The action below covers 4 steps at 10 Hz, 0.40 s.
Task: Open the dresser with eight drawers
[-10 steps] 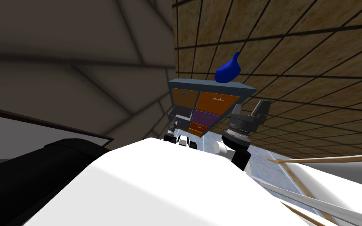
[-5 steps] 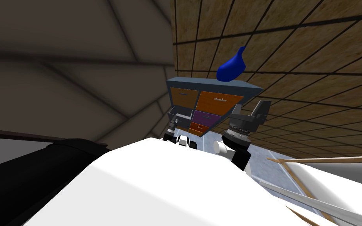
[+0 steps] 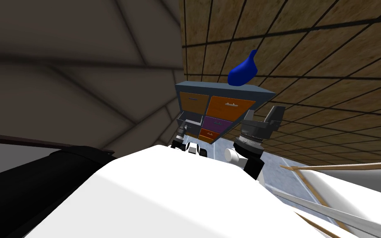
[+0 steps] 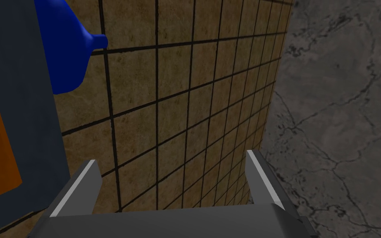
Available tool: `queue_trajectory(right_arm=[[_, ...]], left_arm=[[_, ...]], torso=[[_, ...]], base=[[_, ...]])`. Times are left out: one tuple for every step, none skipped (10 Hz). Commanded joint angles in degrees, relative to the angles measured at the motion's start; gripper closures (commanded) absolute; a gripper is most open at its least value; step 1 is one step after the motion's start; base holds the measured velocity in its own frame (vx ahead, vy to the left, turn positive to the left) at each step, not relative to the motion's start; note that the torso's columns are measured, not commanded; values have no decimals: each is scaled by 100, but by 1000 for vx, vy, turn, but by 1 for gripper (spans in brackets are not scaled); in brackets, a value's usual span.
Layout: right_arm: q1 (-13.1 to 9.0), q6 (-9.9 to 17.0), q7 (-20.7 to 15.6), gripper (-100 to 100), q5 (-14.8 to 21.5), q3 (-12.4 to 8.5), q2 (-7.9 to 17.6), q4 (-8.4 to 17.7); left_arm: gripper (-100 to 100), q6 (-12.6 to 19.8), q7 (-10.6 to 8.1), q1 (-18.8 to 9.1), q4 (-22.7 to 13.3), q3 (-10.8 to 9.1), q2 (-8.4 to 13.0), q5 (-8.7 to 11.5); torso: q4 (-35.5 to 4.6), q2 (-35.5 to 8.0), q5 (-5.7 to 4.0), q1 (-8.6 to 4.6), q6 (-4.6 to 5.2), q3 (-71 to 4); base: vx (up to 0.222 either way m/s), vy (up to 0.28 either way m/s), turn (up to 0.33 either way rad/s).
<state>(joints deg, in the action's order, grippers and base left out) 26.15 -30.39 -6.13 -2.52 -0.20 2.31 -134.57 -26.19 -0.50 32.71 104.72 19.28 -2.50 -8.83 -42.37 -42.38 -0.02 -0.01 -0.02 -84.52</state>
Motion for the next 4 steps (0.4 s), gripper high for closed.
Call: queue_trajectory(right_arm=[[0, 0, 0, 0, 0, 0, 0, 0], [0, 0, 0, 0, 0, 0, 0, 0], [0, 0, 0, 0, 0, 0, 0, 0], [0, 0, 0, 0, 0, 0, 0, 0]], left_arm=[[0, 3, 0, 2, -3, -1, 1, 0], [0, 5, 0, 3, -5, -1, 1, 0], [0, 7, 0, 3, -6, -1, 1, 0], [0, 8, 0, 3, -7, -2, 1, 0]], torso=[[3, 4, 1, 0, 1, -2], [5, 6, 1, 0, 2, -3], [6, 7, 2, 0, 2, -4], [7, 8, 2, 0, 2, -4]], base=[[0, 0, 0], [0, 0, 0], [0, 0, 0], [0, 0, 0]])
